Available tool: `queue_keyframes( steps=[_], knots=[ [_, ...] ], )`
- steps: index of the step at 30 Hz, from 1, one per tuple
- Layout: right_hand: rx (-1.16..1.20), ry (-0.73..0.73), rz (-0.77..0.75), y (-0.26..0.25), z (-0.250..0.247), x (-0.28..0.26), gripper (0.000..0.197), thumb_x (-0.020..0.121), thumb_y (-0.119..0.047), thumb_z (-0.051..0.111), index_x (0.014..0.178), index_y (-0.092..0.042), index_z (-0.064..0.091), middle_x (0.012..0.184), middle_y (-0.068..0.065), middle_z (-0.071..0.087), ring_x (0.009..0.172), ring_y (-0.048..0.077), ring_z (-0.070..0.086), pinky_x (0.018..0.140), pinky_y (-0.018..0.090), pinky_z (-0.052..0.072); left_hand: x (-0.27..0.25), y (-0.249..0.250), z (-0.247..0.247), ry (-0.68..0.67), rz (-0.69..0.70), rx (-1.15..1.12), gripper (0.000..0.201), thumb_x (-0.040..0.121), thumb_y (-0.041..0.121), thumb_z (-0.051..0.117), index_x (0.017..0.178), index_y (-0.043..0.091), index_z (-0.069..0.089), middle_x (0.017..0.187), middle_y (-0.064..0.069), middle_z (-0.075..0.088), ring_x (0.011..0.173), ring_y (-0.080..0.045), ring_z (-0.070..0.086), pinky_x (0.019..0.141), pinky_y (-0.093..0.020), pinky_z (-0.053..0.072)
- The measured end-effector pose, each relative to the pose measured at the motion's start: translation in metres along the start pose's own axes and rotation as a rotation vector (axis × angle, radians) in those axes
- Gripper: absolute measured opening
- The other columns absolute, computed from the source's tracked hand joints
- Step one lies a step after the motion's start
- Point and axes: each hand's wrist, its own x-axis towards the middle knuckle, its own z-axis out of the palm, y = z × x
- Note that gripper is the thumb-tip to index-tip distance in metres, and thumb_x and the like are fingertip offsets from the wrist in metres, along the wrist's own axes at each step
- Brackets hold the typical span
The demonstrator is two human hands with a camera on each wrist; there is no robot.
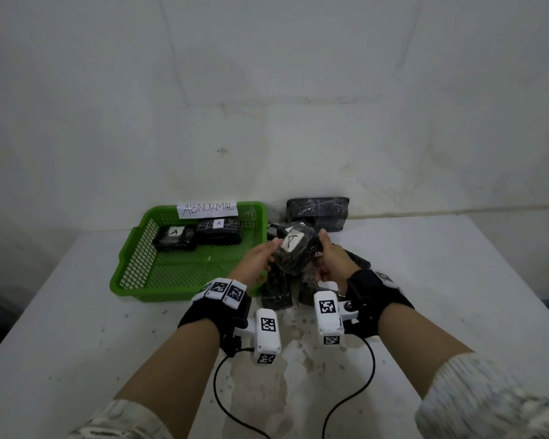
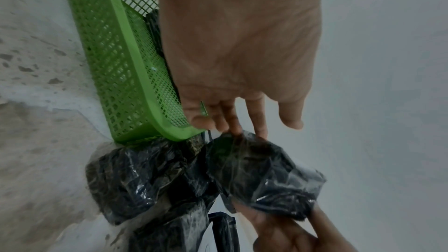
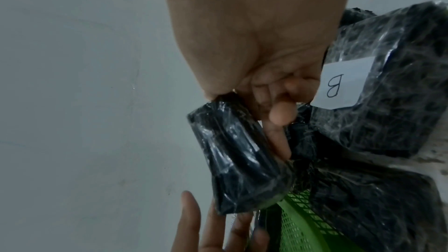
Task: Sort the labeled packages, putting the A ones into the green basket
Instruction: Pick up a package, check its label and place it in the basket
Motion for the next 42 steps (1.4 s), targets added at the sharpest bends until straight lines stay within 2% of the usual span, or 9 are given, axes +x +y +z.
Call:
queue_keyframes(
  steps=[6,10,14,19,24,29,32,38,42],
  knots=[
    [0.079,0.086,0.013,-0.004,0.001,0.001,0.055,0.104,-0.038,0.024,0.090,0.003,0.058,0.052,0.017,0.061,0.026,0.015,0.041,0.034,0.015,0.029,0.007,-0.005,0.005,-0.029,0.096,0.104,0.032,0.084,0.043,0.062,0.114,0.031,0.063,0.134,-0.004,0.044,0.128,-0.027,0.041,0.113,-0.049,0.029],
    [0.141,0.068,-0.020,-0.003,0.000,0.004,0.052,0.105,-0.035,0.023,0.108,0.007,0.054,0.048,0.012,0.058,0.028,0.014,0.040,0.037,0.014,0.029,-0.001,0.002,0.012,-0.115,0.076,-0.039,0.048,0.085,0.013,0.065,0.130,0.021,0.051,0.120,-0.006,0.060,0.113,-0.023,0.056,0.105,-0.040,0.042],
    [0.041,-0.038,0.005,-0.010,-0.004,-0.002,0.055,0.095,-0.060,0.032,0.079,-0.012,0.055,0.055,0.002,0.046,0.044,0.012,0.039,0.045,0.022,0.028,0.000,-0.003,0.009,-0.106,0.034,-0.149,0.051,0.086,0.007,0.061,0.134,0.016,0.046,0.122,-0.009,0.059,0.108,-0.023,0.056,0.080,-0.027,0.049],
    [-0.201,-0.156,0.023,0.002,-0.011,-0.003,0.055,0.085,-0.058,0.057,0.126,-0.021,0.056,0.119,-0.003,0.061,0.107,0.014,0.052,0.091,0.034,0.039,0.000,0.003,0.005,-0.002,-0.042,-0.403,0.021,0.091,0.008,0.055,0.112,0.008,0.053,0.104,-0.013,0.059,0.083,-0.023,0.060,0.046,-0.020,0.053],
    [0.044,-0.189,-0.003,0.005,-0.002,-0.002,0.050,0.087,-0.039,0.063,0.132,-0.021,0.050,0.128,0.005,0.061,0.114,0.019,0.057,0.092,0.037,0.049,-0.001,0.005,0.006,-0.048,-0.069,-0.394,0.011,0.091,0.015,0.057,0.086,0.013,0.047,0.097,-0.011,0.062,0.073,-0.027,0.065,0.049,-0.027,0.057],
    [0.082,-0.155,0.032,0.000,0.006,-0.002,0.094,0.066,-0.051,0.073,0.145,-0.017,0.035,0.133,0.007,0.057,0.117,0.022,0.056,0.083,0.037,0.051,-0.005,0.003,0.007,-0.061,-0.067,-0.378,0.015,0.091,0.019,0.057,0.084,0.015,0.044,0.094,-0.010,0.062,0.055,-0.022,0.068,0.048,-0.027,0.056],
    [0.105,-0.134,0.055,-0.003,0.007,-0.005,0.038,0.084,-0.042,0.062,0.115,-0.020,0.062,0.123,0.009,0.062,0.109,0.023,0.058,0.086,0.039,0.049,-0.008,0.005,0.003,-0.052,-0.050,-0.265,0.014,0.092,0.025,0.056,0.083,0.018,0.047,0.083,-0.003,0.059,0.053,-0.013,0.063,0.044,-0.019,0.047],
    [0.162,-0.148,0.084,-0.001,0.015,-0.011,0.039,0.089,-0.045,0.053,0.119,-0.021,0.059,0.124,0.010,0.061,0.113,0.029,0.058,0.073,0.036,0.052,-0.013,0.011,0.002,-0.067,-0.103,-0.241,0.020,0.089,0.035,0.058,0.105,0.026,0.050,0.107,0.002,0.057,0.100,-0.022,0.053,0.089,-0.046,0.043],
    [0.185,-0.208,0.097,0.000,0.020,-0.012,0.051,0.086,-0.054,0.053,0.126,-0.023,0.057,0.124,0.011,0.063,0.113,0.028,0.059,0.073,0.035,0.050,-0.018,0.014,0.004,-0.103,-0.120,-0.359,0.027,0.092,0.026,0.054,0.117,0.025,0.046,0.111,-0.002,0.053,0.100,-0.029,0.054,0.092,-0.056,0.045]
  ],
)
